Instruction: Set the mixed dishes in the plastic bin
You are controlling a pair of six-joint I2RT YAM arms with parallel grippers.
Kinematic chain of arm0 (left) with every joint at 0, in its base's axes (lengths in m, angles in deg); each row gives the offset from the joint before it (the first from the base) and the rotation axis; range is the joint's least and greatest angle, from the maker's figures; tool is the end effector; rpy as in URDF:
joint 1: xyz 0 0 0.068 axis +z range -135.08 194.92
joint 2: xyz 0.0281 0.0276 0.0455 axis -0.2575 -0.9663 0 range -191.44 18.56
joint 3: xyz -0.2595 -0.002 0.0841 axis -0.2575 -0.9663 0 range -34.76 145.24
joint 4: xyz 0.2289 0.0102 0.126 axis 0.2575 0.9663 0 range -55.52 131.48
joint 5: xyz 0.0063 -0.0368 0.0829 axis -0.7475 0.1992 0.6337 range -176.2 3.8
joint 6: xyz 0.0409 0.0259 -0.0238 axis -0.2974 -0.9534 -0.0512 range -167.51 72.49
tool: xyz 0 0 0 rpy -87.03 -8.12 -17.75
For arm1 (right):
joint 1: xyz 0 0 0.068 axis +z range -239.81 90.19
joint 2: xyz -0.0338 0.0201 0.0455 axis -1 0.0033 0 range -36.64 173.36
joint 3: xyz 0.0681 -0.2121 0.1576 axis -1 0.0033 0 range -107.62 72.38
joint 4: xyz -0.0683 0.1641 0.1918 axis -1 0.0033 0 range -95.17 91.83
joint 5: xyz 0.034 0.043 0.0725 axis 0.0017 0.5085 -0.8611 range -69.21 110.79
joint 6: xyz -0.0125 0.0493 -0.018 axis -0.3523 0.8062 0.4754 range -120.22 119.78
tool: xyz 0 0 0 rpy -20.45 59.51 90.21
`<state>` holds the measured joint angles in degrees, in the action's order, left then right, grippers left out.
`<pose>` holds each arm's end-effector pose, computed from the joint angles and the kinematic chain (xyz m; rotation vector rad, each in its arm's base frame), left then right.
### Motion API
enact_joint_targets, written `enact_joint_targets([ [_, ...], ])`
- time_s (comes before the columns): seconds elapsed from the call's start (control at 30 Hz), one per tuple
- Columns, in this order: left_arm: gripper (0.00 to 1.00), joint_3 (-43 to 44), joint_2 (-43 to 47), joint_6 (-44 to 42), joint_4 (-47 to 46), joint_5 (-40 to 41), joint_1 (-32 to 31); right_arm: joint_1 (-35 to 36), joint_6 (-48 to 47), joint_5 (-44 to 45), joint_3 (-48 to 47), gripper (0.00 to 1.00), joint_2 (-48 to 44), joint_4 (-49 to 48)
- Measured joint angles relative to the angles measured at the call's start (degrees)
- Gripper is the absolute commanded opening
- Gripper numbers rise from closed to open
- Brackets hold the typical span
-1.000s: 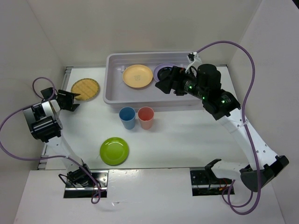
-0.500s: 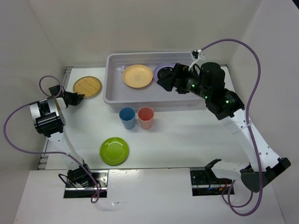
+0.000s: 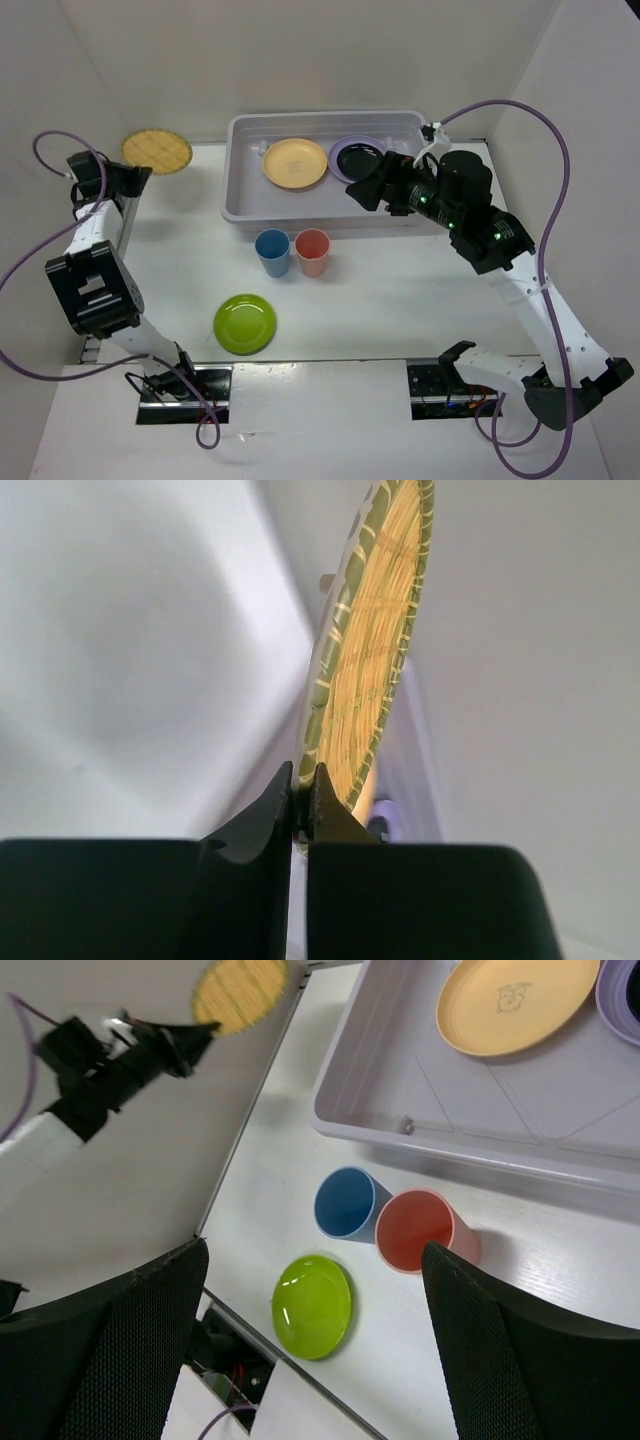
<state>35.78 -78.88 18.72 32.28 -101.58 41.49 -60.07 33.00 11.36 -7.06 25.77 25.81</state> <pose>0.3606 0.1697 0.2726 -1.3620 1.5418 -0.7059 0.1884 0.1144 0.4503 -0.0651 1.9100 0.9129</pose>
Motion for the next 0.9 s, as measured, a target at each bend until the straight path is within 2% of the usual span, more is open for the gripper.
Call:
enact_joint_targets([
  [0.23, 0.00, 6.91, 6.12, -0.42, 0.70, -6.01, -1.20, -0.22, 0.22, -0.02, 1.31, 0.91, -0.76, 0.15],
  [0.33, 0.00, 11.30, 4.83, -2.23, 2.36, -7.69, -5.42, -0.28, 0.24, -0.26, 2.16, 0.91, -1.36, -0.20],
  [0.47, 0.00, 14.03, 2.56, -5.05, 3.78, -9.75, -14.36, -0.37, 0.31, -1.03, 3.54, 0.91, -1.55, -0.48],
  [0.57, 0.00, 17.05, -1.11, -7.06, 5.75, -11.02, -21.05, -0.37, 0.35, -1.55, 4.04, 0.91, -1.55, -0.46],
  [0.7, 0.00, 26.27, -9.25, -10.80, 11.47, -11.54, -27.80, -0.55, 0.35, -1.97, 4.04, 0.91, -1.95, -0.50],
  [0.8, 0.00, 33.55, -16.26, -12.46, 14.51, -11.26, -31.21, -0.76, 0.35, -1.99, 4.04, 0.91, -2.49, -0.50],
  [0.9, 0.00, 35.63, -21.33, -13.51, 15.87, -10.23, -33.40, -0.81, 0.35, -2.03, 4.07, 0.91, -3.04, -0.50],
])
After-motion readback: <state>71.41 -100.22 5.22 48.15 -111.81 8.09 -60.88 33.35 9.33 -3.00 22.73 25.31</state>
